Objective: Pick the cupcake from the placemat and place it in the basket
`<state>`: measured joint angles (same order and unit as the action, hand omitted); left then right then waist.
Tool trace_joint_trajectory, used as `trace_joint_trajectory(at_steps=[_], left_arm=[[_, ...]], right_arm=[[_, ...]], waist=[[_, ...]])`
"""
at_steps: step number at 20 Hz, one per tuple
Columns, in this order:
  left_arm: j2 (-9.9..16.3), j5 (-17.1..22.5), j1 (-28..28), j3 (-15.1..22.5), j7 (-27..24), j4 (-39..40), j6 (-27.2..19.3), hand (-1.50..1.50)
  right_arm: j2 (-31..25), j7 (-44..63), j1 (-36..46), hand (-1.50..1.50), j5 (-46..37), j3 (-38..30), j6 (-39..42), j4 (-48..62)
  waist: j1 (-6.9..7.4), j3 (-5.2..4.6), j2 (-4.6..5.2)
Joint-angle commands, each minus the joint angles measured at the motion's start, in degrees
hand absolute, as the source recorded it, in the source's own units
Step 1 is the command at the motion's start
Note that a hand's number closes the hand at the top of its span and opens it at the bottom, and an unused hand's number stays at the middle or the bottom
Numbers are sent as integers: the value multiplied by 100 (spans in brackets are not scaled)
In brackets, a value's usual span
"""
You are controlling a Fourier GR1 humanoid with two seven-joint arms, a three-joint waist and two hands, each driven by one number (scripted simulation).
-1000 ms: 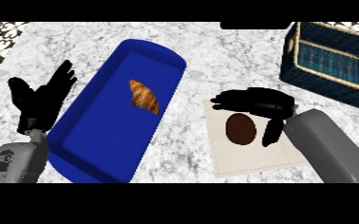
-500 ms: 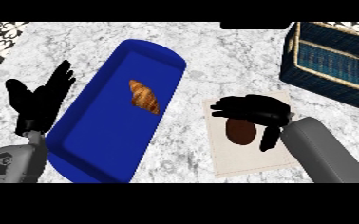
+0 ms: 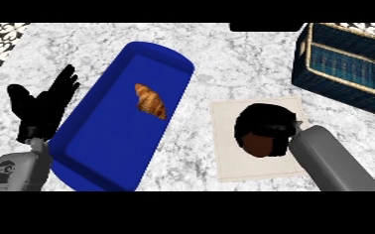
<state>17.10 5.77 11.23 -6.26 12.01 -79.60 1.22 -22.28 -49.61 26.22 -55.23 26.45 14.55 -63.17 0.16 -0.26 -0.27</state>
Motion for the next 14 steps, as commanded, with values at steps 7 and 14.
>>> trace_joint_trajectory(at_steps=[7,14], left_arm=[[80,2,28,-190,-30,90,187,0],[77,-57,-189,-350,93,100,-127,0]], right_arm=[[367,731,-420,150,-205,-252,345,-382],[1632,4123,-1101,150,114,-1600,-91,-469]], waist=[[-73,21,5],[-574,-8,-145]])
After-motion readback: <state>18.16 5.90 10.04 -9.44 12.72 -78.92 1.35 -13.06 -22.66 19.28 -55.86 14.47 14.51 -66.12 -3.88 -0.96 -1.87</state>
